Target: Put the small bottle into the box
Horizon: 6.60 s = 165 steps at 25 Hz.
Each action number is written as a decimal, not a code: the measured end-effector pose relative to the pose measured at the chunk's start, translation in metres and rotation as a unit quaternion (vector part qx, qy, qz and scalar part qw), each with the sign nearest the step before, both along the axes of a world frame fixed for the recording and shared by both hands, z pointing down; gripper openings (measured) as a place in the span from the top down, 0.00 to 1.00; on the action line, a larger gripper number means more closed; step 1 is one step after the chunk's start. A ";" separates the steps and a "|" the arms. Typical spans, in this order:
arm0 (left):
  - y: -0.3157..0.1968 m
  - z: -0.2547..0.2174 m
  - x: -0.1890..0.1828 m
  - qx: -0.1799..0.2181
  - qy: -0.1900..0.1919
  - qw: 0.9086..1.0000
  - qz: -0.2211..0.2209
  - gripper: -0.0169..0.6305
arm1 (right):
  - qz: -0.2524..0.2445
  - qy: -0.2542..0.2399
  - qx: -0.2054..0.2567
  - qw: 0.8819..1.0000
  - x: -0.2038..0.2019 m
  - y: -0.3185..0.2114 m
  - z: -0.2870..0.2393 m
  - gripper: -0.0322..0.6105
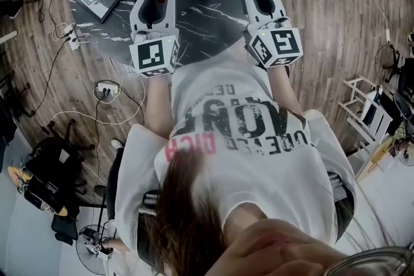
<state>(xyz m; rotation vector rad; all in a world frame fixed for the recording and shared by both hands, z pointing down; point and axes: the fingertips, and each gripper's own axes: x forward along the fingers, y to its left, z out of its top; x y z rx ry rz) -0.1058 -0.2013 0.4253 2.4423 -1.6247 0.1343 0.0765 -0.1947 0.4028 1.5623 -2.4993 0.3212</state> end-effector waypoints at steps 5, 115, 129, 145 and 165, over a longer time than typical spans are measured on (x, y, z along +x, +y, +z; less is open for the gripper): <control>0.000 0.017 0.001 -0.021 0.000 1.000 0.002 0.75 | -0.003 0.004 -0.012 1.000 -0.003 -0.001 0.007 0.95; 0.026 0.158 0.023 -0.168 -0.132 0.973 0.084 0.75 | -0.010 0.003 -0.043 0.999 -0.023 0.013 0.028 0.95; 0.028 0.165 0.022 -0.196 -0.114 0.971 0.080 0.62 | -0.005 0.004 -0.042 0.999 -0.019 0.017 0.028 0.95; 0.026 0.155 0.023 -0.195 -0.106 0.972 0.074 0.60 | -0.004 0.004 -0.040 0.999 -0.017 0.016 0.025 0.95; 0.027 0.137 0.017 -0.185 -0.114 0.974 0.061 0.70 | -0.011 0.001 -0.034 0.999 -0.016 0.021 0.021 0.95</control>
